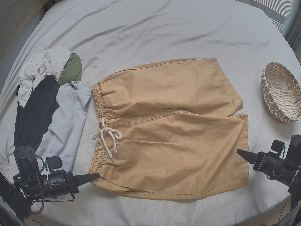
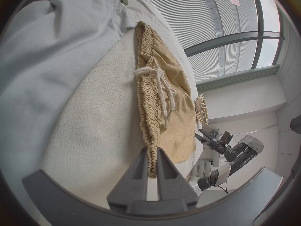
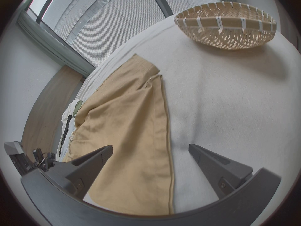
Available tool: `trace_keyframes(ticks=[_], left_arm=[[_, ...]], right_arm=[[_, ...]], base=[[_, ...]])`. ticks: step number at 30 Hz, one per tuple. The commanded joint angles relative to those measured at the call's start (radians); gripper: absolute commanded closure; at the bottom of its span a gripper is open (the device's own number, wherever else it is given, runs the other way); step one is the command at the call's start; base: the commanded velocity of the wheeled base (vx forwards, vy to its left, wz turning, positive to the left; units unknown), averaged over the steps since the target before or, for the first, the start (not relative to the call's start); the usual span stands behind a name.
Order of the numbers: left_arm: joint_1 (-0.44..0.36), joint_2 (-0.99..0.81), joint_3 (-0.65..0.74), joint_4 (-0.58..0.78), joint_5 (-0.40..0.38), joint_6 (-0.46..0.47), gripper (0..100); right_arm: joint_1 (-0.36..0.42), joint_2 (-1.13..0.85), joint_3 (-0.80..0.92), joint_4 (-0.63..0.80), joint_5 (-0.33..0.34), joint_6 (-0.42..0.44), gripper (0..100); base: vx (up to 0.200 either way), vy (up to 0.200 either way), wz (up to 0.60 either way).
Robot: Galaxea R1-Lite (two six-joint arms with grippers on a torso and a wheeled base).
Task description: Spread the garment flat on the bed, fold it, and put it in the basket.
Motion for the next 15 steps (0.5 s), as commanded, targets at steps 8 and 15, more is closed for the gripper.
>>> trace_keyframes(ticks=[8,15], left_arm=[[0.009,0.021,0.008,-0.006,0.006,0.003,100],[0.007,0.021,0.005,-0.006,0.006,0.003,100]], right_arm=[[0.076,-0.255,0.026,0.360,0.000,-0.039,0],[0.072,-0.264,0.026,0.394,0.000,-0.043,0]], base=[[0.000,0.000,0.00],[0.000,0.000,0.00]])
